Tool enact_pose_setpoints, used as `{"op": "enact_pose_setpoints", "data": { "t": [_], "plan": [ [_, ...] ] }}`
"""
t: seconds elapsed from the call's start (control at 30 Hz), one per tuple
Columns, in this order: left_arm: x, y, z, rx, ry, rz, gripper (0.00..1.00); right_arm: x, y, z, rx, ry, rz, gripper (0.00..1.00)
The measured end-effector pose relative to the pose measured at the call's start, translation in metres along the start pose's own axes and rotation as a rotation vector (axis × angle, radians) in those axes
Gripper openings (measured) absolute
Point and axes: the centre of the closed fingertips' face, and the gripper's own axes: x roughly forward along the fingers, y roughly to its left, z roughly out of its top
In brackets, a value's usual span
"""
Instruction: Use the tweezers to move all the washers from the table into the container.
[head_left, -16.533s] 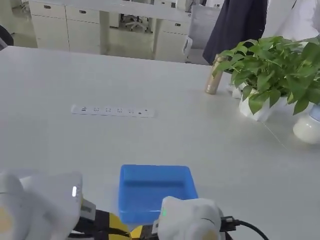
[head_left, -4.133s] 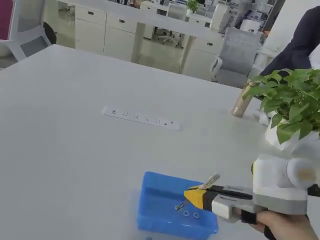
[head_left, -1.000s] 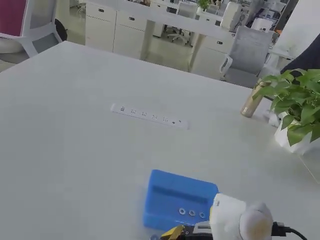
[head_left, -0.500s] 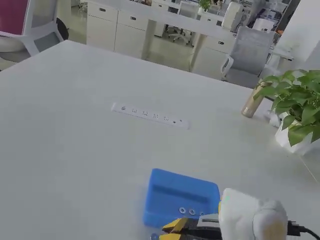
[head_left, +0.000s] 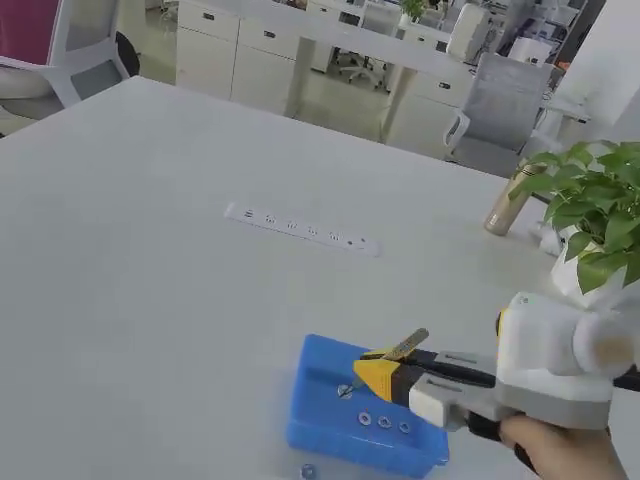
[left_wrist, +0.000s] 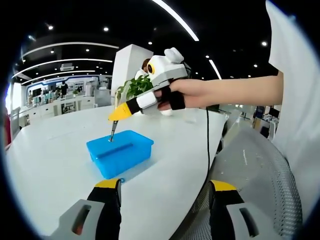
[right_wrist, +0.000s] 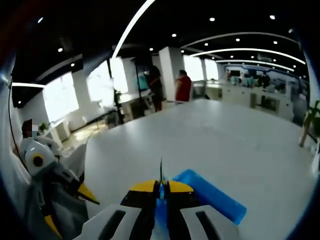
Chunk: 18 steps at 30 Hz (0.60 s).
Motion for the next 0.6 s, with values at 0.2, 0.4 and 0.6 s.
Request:
{"op": "enact_pose_setpoints", "data": {
  "t": [0.2,0.4,0.6],
  "plan": [
    [0.0,0.0,0.0,-0.004,0.001,0.002,0.71,0.023,-0.022,-0.025,0.032,0.108,-0.018,0.03],
    [0.0,-0.001,-0.001,-0.008,0.006,-0.006,0.7,0.036,-0.031,-0.036,0.049,0.153,-0.011,0.03],
    [0.0,-0.001,-0.002,-0.008,0.01,-0.004,0.7,0.04,-0.031,-0.045,0.026,0.191,-0.013,0.03]
  ]
}}
